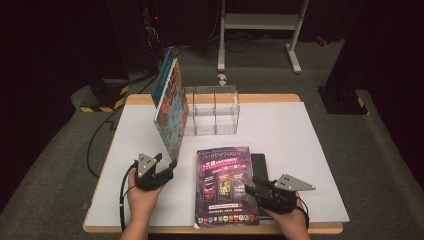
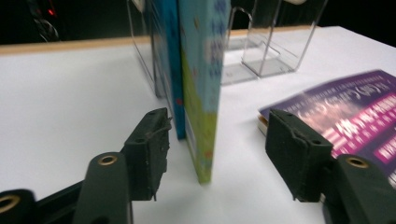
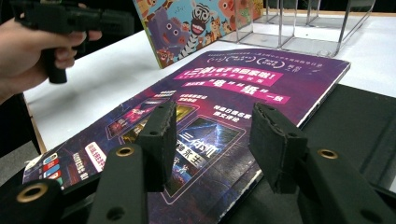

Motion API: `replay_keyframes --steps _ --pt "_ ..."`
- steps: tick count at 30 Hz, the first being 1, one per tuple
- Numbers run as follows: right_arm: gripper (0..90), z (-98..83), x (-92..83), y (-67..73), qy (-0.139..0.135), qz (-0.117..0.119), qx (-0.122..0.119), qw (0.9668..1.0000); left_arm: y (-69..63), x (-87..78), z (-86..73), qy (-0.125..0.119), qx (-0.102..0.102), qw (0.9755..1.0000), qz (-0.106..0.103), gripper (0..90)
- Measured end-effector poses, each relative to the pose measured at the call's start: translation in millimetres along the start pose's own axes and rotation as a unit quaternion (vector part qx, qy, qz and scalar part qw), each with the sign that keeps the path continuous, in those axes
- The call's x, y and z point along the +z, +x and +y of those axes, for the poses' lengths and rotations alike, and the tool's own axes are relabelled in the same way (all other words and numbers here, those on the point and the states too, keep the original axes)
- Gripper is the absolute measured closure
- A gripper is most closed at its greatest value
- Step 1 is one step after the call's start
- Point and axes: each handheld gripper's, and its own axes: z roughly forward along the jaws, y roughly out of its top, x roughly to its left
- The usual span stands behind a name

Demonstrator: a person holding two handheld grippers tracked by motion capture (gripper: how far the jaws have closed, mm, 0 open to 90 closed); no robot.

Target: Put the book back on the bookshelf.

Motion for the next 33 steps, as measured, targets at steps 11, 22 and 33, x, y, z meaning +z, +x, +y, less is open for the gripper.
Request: replay_keyframes --steps 11,22,33 --pt "48.3 0.2 -1.5 -1.9 -0.004 -0.006 -0.007 0.9999 -32.0 -9.7 -28.6 0.069 -0.007 0.9968 -0.040 35.8" --pt "46.6 -0.5 -3.0 -6.4 -0.003 -0.027 -0.018 0.9995 -63.4 -1.7 -48.8 0.116 -0.030 0.9888 -0.089 27.5" --pt "47.1 -1.0 -1.4 -6.0 0.004 -0.036 -0.014 0.9993 -67.8 4.0 -59.0 0.157 -0.049 0.9806 -0.106 16.8"
